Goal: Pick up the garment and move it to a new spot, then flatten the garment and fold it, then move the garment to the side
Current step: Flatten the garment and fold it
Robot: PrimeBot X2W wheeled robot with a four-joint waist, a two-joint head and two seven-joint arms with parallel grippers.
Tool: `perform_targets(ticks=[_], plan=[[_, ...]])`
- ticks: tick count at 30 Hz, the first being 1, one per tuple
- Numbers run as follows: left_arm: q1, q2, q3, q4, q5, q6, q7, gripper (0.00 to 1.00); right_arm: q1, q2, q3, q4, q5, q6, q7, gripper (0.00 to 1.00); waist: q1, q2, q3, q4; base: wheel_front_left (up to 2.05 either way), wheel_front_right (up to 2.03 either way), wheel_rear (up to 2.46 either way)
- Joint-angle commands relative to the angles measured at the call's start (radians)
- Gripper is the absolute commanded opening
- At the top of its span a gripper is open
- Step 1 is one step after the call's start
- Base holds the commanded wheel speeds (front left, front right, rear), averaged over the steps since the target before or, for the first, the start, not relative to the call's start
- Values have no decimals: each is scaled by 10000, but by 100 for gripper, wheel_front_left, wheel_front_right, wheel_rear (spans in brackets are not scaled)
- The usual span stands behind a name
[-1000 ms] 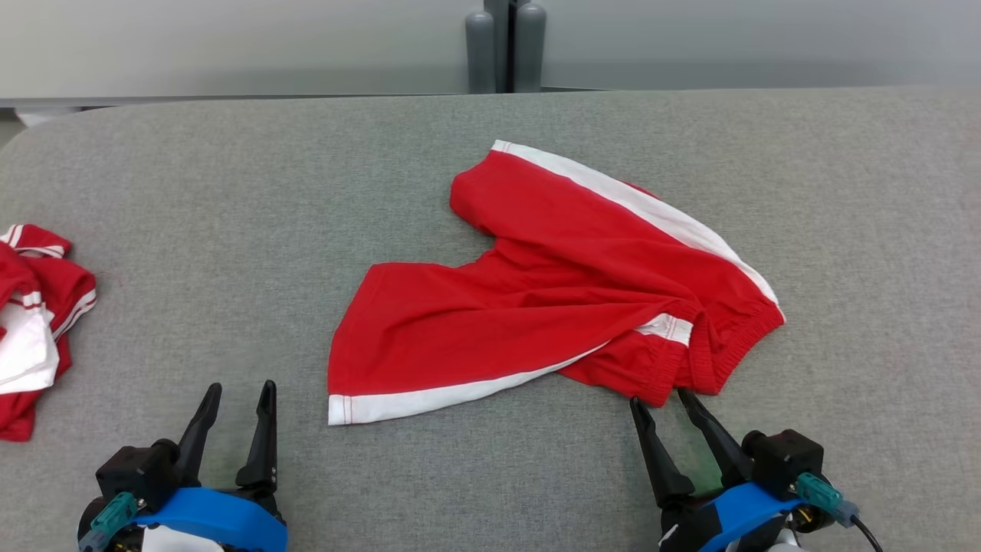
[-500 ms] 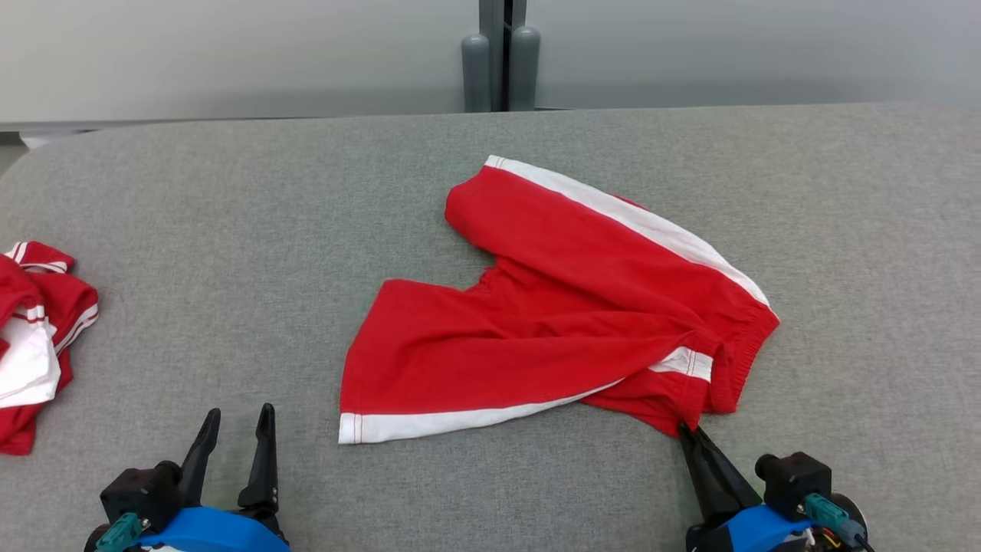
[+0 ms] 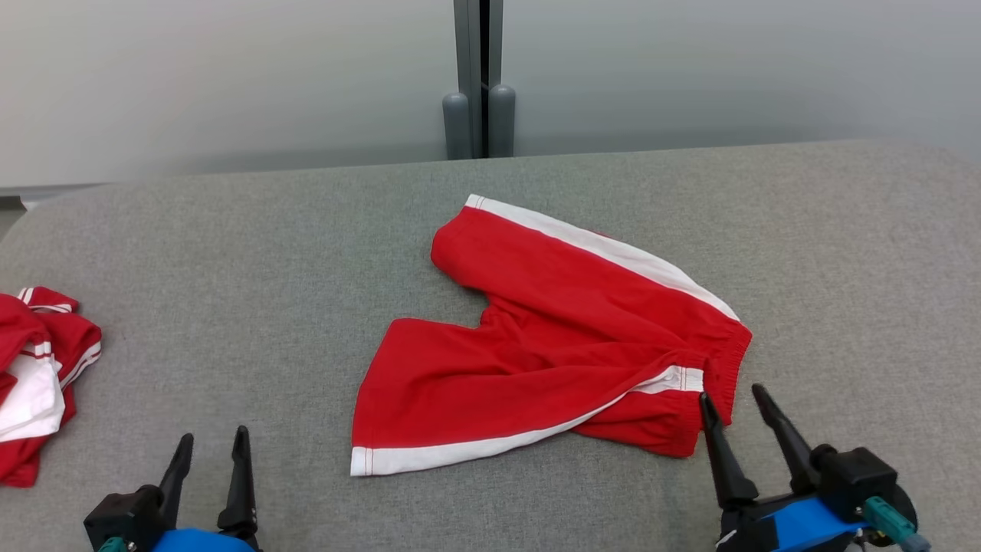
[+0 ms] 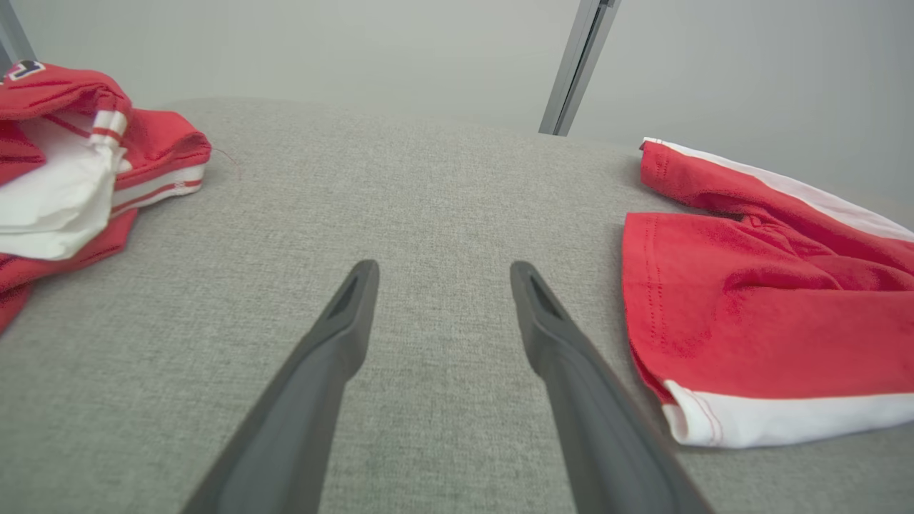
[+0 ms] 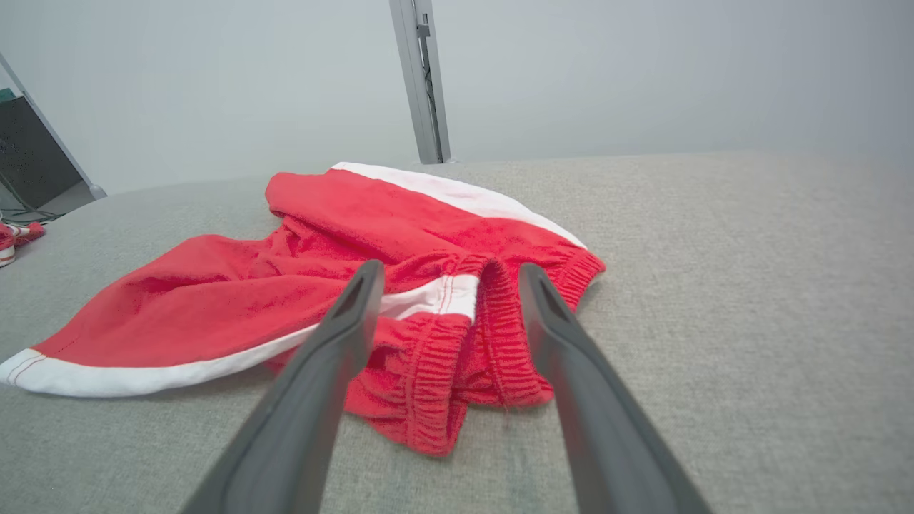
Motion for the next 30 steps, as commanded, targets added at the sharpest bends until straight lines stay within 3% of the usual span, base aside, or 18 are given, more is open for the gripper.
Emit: perform_targets(ticks=[1, 5, 13, 20, 30], plan=[[70, -54, 152, -64, 147, 13, 1, 100, 174, -43, -90, -178, -78, 1, -8, 100, 1, 1, -91, -52, 0, 0, 0], [224, -224, 687, -229, 900, 13, 1, 100, 152, -38, -309, -595, -77, 1, -8, 100, 1, 1, -351, -60, 0, 0, 0], [431, -728, 732, 0, 1922, 13, 1, 100, 7, -35, -585, 192, 20, 1, -8, 100, 1, 1, -958, 147, 0, 0, 0], [397, -717, -76, 321, 1232, 13, 1, 100, -40, -38, -262, 453, 321, 1, -8, 100, 1, 1, -883, 97, 0, 0, 0], [-255, 283, -2564, 721, -1456, 13, 1, 100, -226, -40, -22, 178, 245, 1, -8, 100, 1, 1, 60, -585, 0, 0, 0]])
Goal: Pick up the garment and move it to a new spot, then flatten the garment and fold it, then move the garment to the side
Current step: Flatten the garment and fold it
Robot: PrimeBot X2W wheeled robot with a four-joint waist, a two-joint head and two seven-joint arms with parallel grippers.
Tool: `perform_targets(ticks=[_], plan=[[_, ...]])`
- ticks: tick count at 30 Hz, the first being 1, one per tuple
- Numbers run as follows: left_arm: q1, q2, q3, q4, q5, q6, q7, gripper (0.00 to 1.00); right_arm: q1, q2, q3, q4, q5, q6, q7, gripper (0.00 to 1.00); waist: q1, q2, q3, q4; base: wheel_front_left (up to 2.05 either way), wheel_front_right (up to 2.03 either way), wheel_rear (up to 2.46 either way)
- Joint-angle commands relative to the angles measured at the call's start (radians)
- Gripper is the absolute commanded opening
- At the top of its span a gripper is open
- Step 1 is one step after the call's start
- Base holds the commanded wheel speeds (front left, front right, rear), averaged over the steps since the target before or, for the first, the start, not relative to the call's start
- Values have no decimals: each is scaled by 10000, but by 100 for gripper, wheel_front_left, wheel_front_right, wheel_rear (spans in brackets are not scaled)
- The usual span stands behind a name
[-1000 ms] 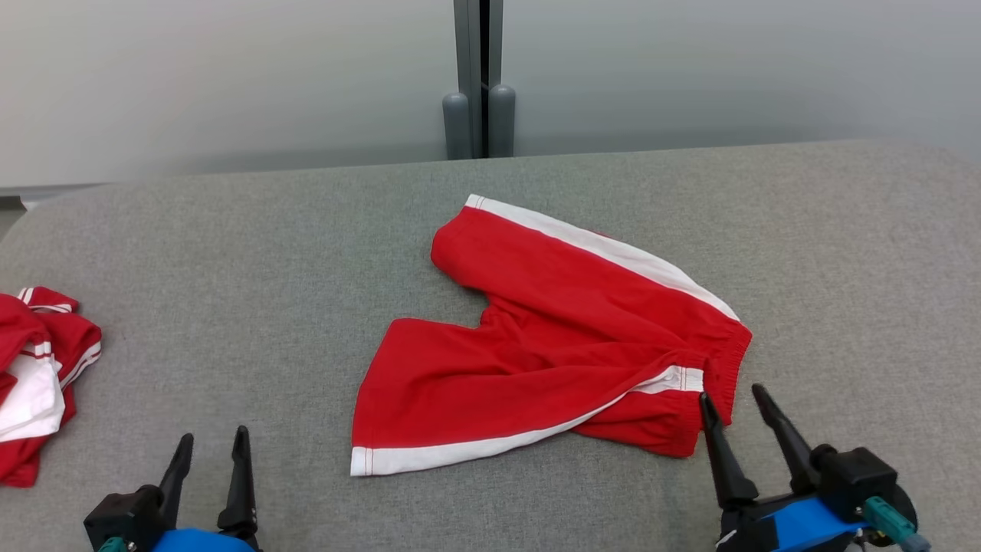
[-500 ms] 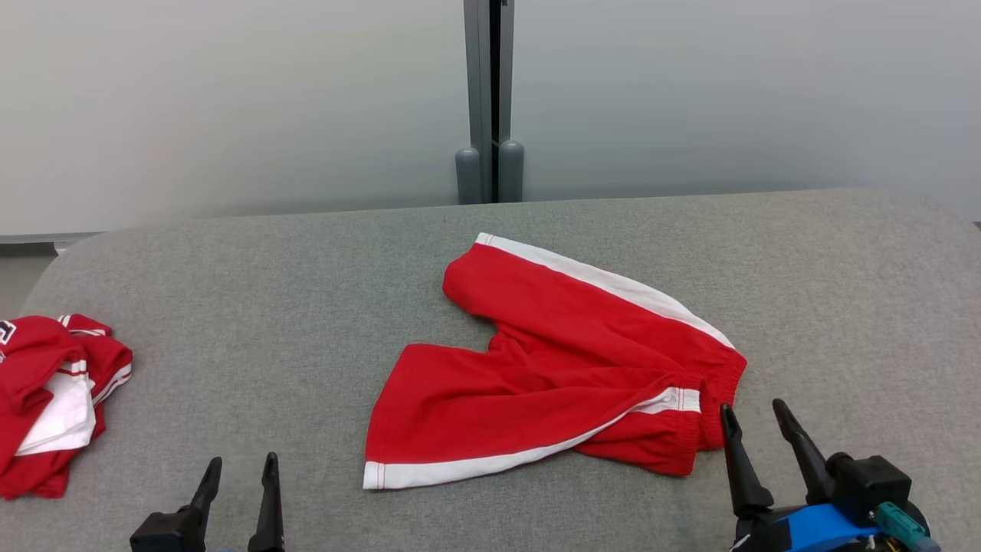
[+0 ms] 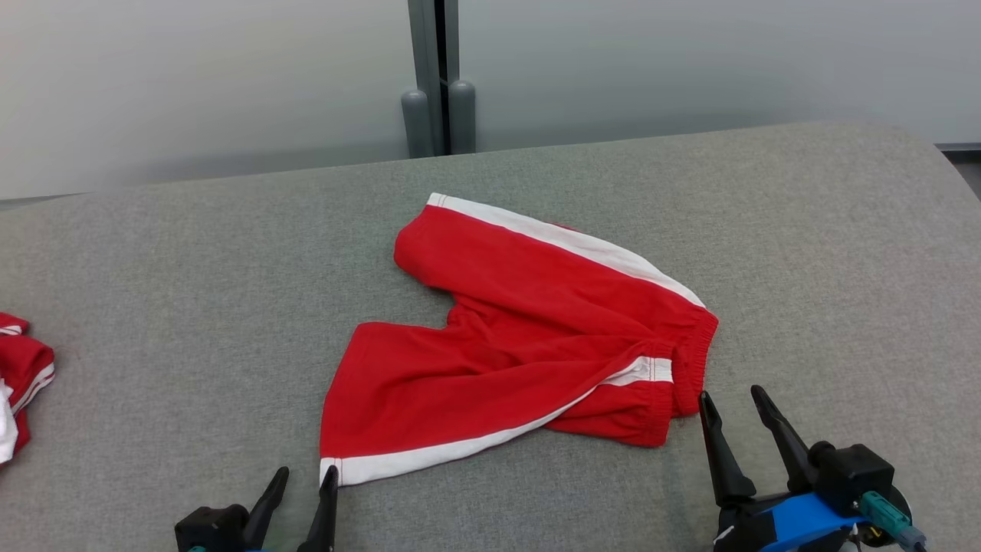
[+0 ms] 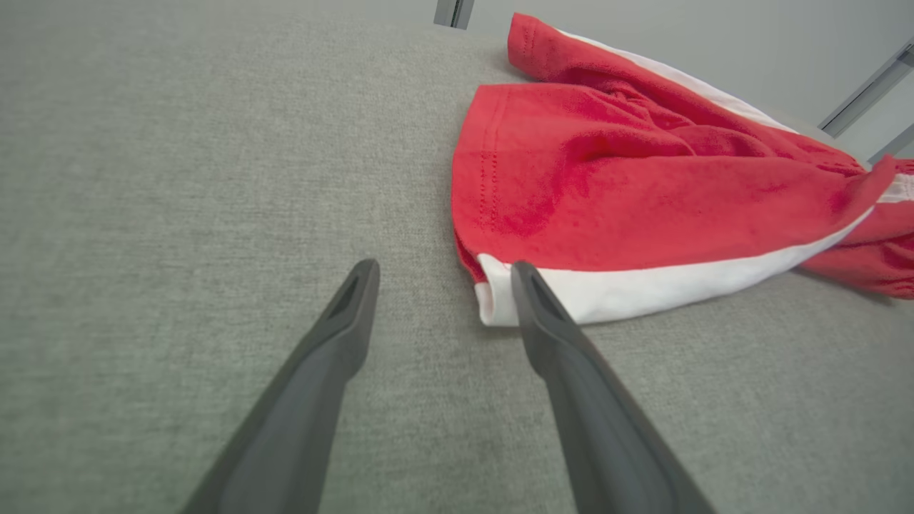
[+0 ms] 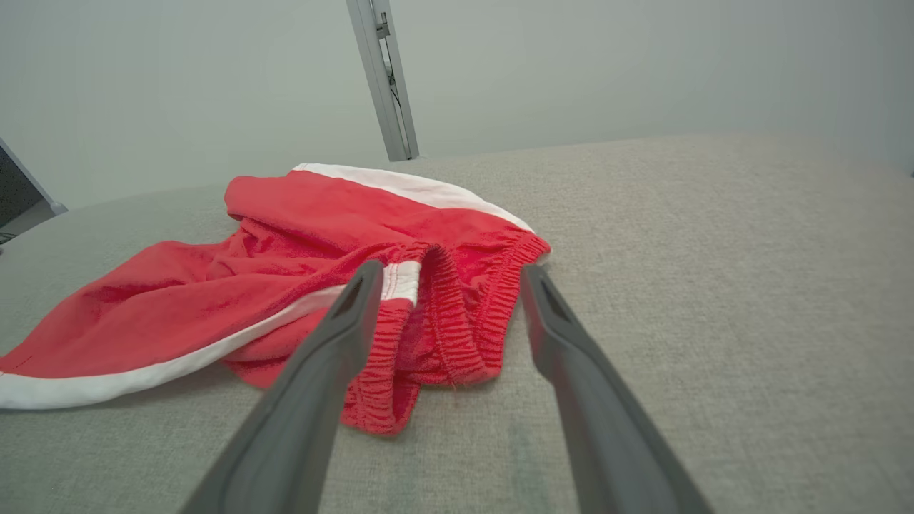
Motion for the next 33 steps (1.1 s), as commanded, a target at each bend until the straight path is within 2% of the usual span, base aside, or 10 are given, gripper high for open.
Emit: perform_targets(ticks=[1, 7, 14, 26, 27, 28, 29, 30, 31, 33], plan=[[-215, 152, -205, -19, -243, 13, 0, 100, -31, -42, -16, -86, 0, 1, -6, 100, -2, -1, 71, -80, 0, 0, 0], [-219, 559, -882, -210, -993, 13, 1, 100, 106, -40, -125, -193, 30, 1, -6, 100, -2, -1, 238, -223, 0, 0, 0], [-186, 806, -1541, -378, -1254, 13, 2, 100, 40, -40, -76, -200, 113, 1, -6, 100, -2, -1, 294, -192, 0, 0, 0], [-264, 927, -1653, -686, -1550, 13, 2, 100, -49, -42, 75, -229, 97, 1, -6, 100, -2, -1, 375, -330, 0, 0, 0], [-272, 939, -1639, -698, -1553, 13, 2, 89, -56, -42, 91, -223, 105, 1, -6, 100, -2, -1, 386, -341, 0, 0, 0], [-286, 943, -1595, -738, -1569, 13, 2, 63, -71, -40, 109, -228, 120, 1, -6, 100, -2, -1, 400, -349, 0, 0, 0], [-302, 954, -1552, -774, -1556, 13, 2, 46, -99, -40, 146, -246, 160, 1, -6, 100, -2, -1, 417, -355, 0, 0, 0], [-296, 966, -1529, -792, -1529, 13, 2, 20, -137, -40, 194, -269, 207, 1, -6, 100, -2, -1, 437, -358, 0, 0, 0], [-281, 985, -1547, -762, -1495, 13, 2, 4, -174, -40, 275, -276, 314, 1, -6, 100, -2, -1, 455, -361, 0, 0, 0], [-300, 1002, -1557, -764, -1481, 13, 2, 0, -234, -40, 463, -279, 539, 1, -6, 100, -2, -1, 493, -366, 0, 0, 0]])
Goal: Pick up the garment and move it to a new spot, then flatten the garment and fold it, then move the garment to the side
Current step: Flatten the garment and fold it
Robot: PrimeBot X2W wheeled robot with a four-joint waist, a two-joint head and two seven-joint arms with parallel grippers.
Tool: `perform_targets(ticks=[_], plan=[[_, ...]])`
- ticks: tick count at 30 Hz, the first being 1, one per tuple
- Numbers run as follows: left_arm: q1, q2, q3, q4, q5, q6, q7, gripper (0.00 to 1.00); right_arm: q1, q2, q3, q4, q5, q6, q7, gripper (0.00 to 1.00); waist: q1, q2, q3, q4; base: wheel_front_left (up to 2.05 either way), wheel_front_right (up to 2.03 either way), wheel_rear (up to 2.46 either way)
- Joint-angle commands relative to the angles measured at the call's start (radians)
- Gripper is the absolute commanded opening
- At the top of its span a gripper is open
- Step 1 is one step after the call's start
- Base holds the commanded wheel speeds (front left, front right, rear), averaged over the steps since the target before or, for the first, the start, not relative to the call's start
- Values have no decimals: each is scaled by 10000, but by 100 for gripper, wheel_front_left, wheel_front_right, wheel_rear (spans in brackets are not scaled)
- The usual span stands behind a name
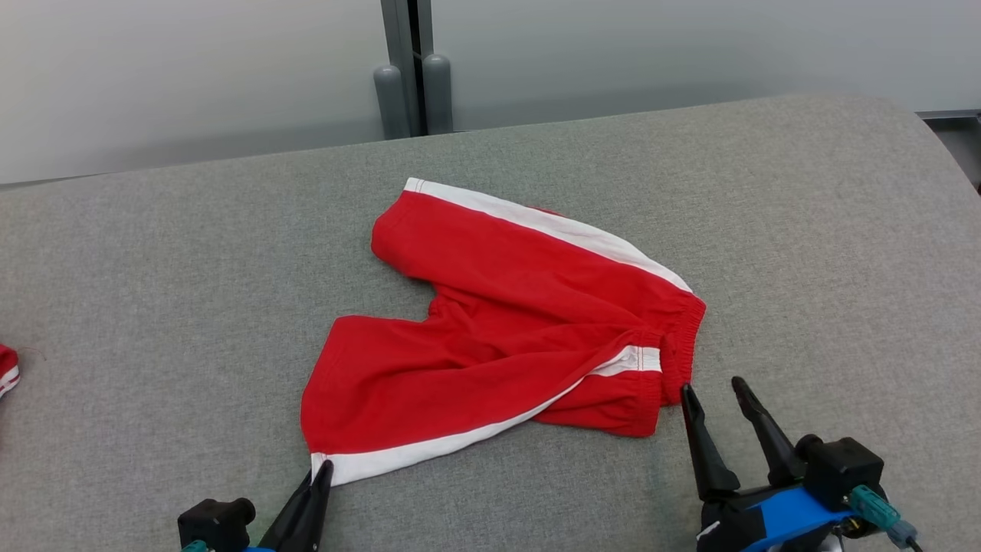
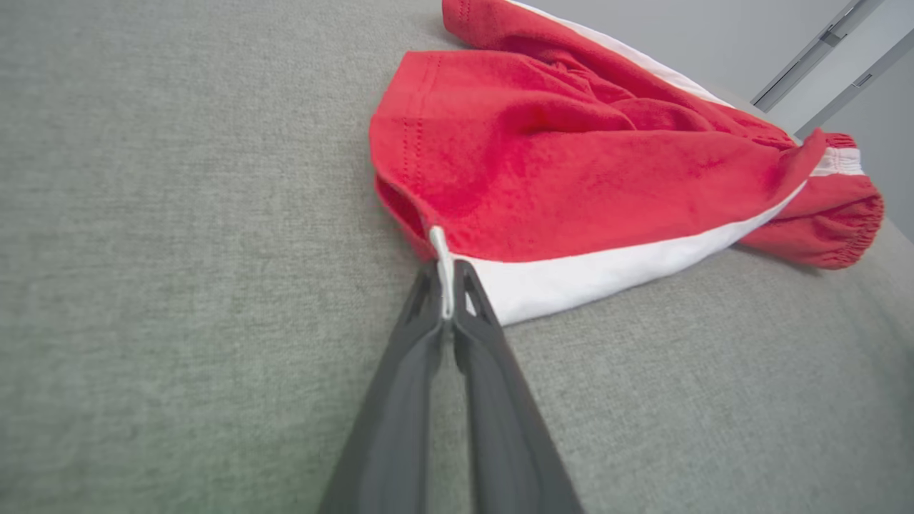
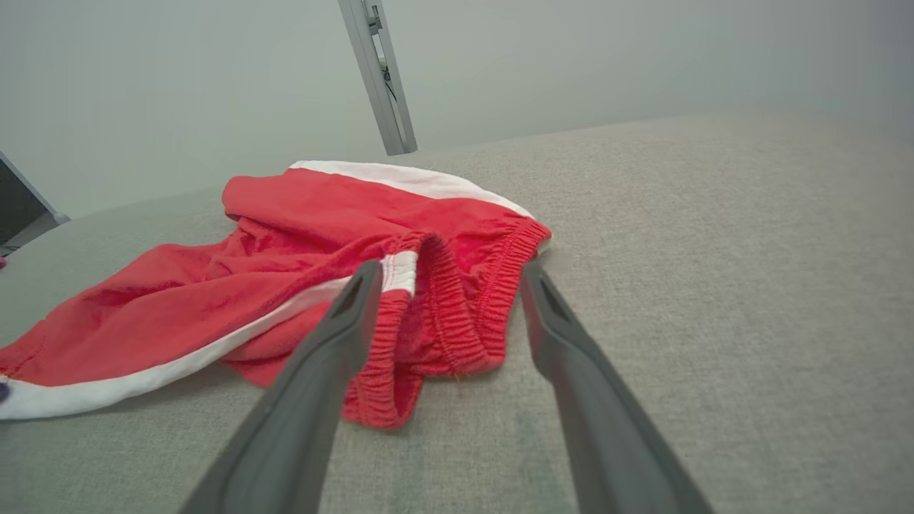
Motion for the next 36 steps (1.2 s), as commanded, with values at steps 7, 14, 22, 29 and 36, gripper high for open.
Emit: perform_targets(ticks=[7, 14, 22, 29, 36], plan=[[-206, 113, 90, -60, 46, 13, 2, 0, -512, -42, 683, 448, 1391, 2, -8, 100, 0, -1, 127, 48, 0, 0, 0], [-191, 203, 74, -73, 66, 13, 2, 0, -1105, -43, 1151, 1164, 2501, 1, -6, 100, 0, -1, 296, 127, 0, 0, 0], [-214, 284, 109, -124, 89, 13, 2, 0, -1631, -43, 1412, 1728, 2723, 1, -6, 65, 0, -1, 425, 250, 0, 0, 0], [-287, 334, 91, -205, 83, 13, 2, 0, -1821, -39, 1462, 2049, 2624, 2, -8, 35, 0, -1, 483, 378, 0, 0, 0], [-292, 264, 319, -299, 127, 13, 2, 0, -1599, -43, 1379, 1776, 2288, 1, -8, 0, 0, -1, 272, 464, 0, 0, 0]])
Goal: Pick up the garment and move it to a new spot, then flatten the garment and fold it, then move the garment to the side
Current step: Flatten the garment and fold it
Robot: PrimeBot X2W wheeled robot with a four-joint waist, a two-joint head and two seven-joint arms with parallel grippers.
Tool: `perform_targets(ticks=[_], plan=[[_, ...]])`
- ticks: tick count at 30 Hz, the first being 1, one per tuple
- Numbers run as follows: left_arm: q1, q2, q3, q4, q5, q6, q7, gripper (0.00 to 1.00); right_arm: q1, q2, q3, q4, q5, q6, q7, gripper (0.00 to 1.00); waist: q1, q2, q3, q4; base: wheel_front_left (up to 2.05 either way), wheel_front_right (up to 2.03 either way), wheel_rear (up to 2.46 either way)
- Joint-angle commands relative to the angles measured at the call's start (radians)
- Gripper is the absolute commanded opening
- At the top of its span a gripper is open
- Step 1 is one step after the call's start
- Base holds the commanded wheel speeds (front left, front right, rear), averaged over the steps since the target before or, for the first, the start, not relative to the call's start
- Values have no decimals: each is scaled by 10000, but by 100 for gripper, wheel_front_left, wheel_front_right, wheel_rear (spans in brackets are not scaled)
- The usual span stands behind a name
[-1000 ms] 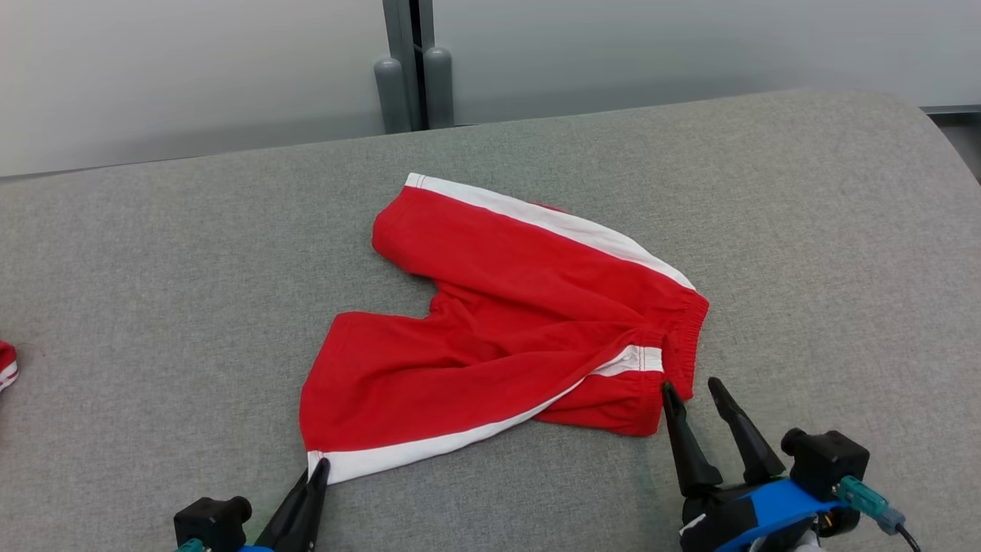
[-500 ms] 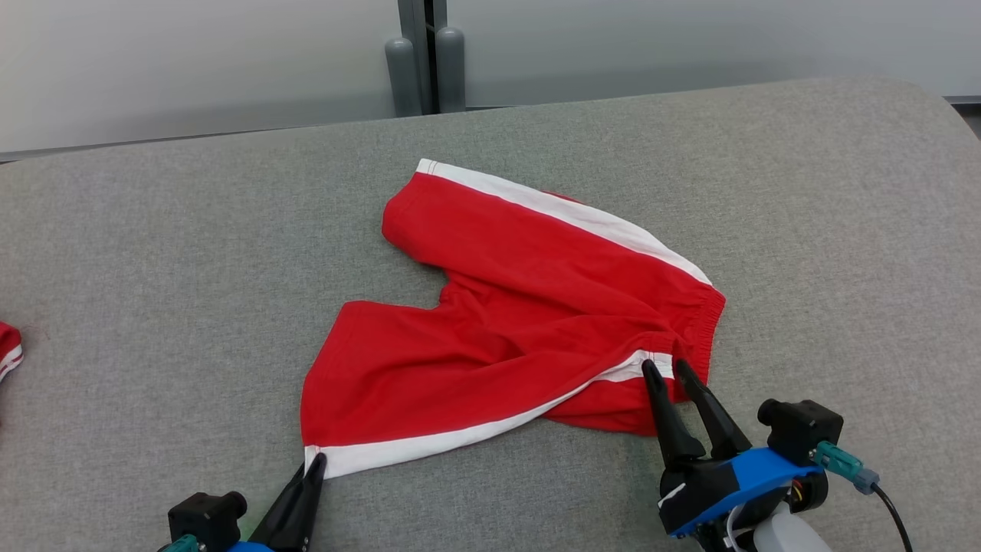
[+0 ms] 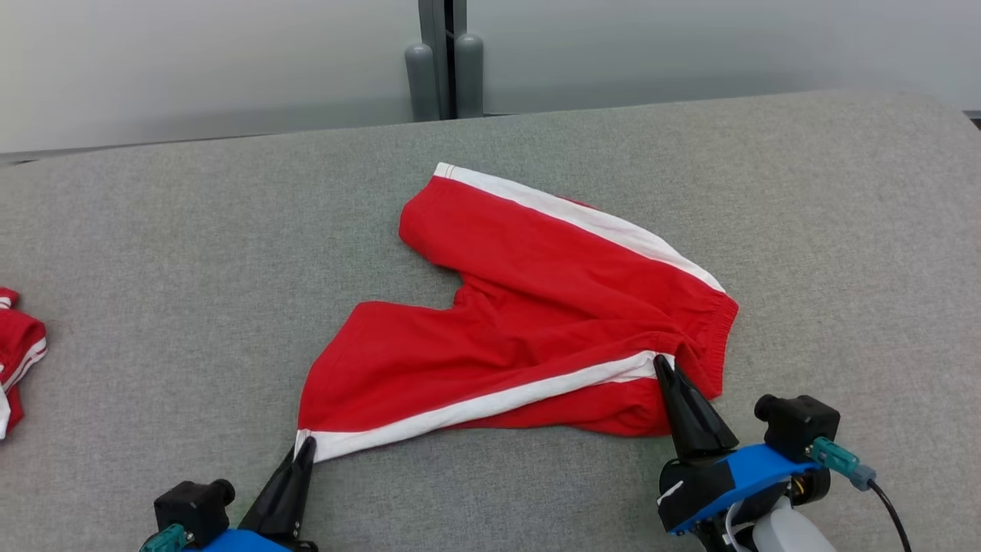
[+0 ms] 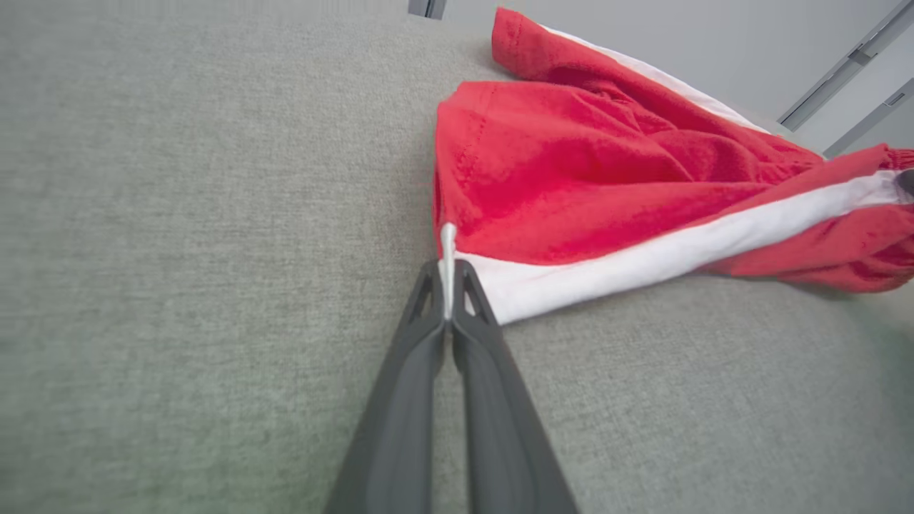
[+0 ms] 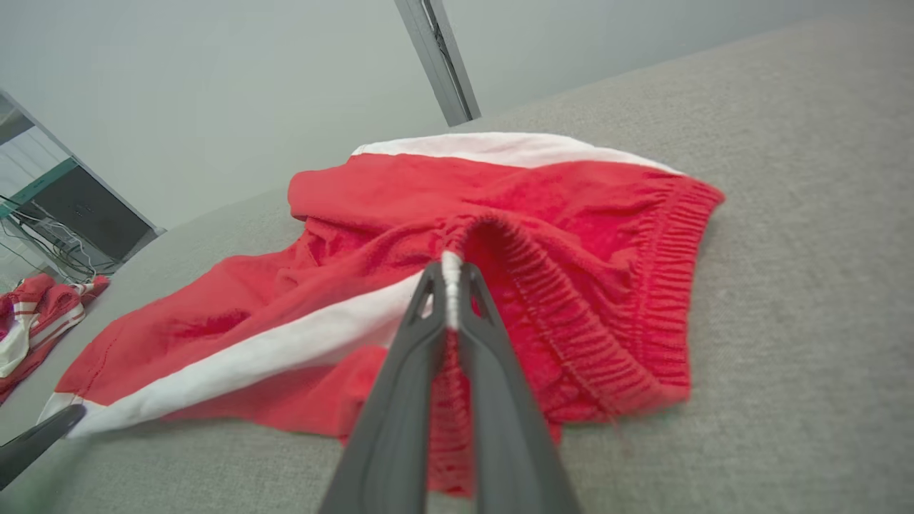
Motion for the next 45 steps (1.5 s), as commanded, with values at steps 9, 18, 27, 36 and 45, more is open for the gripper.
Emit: perform_targets(ticks=[9, 18, 27, 36, 45], plan=[[-877, -122, 1762, -1822, 778, 15, -9, 0, -47, -44, -298, -1885, -620, 1, -9, 0, 0, -1, -1118, -40, 0, 0, 0], [-3252, 765, 3354, -2926, 1621, 22, -9, 0, -2156, -57, -562, -2933, -1608, -7, 94, 0, 0, -1, -1660, 104, 0, 0, 0], [-6345, 2163, 2664, -1450, 1497, 27, 16, 0, -5067, -75, -621, -1907, -1974, -11, 714, 0, 0, -1, -17, 341, 0, 0, 0], [-8476, 2057, 2932, -885, 1676, 36, -12, 0, -7857, -95, -784, 246, -3241, -21, 21, 0, 0, -1, 1216, 619, 0, 0, 0], [-5394, 1036, 2699, -783, 1120, 24, -16, 0, -5449, -91, -728, 550, -3238, -12, -22, 0, 0, -1, 840, 799, 0, 0, 0]])
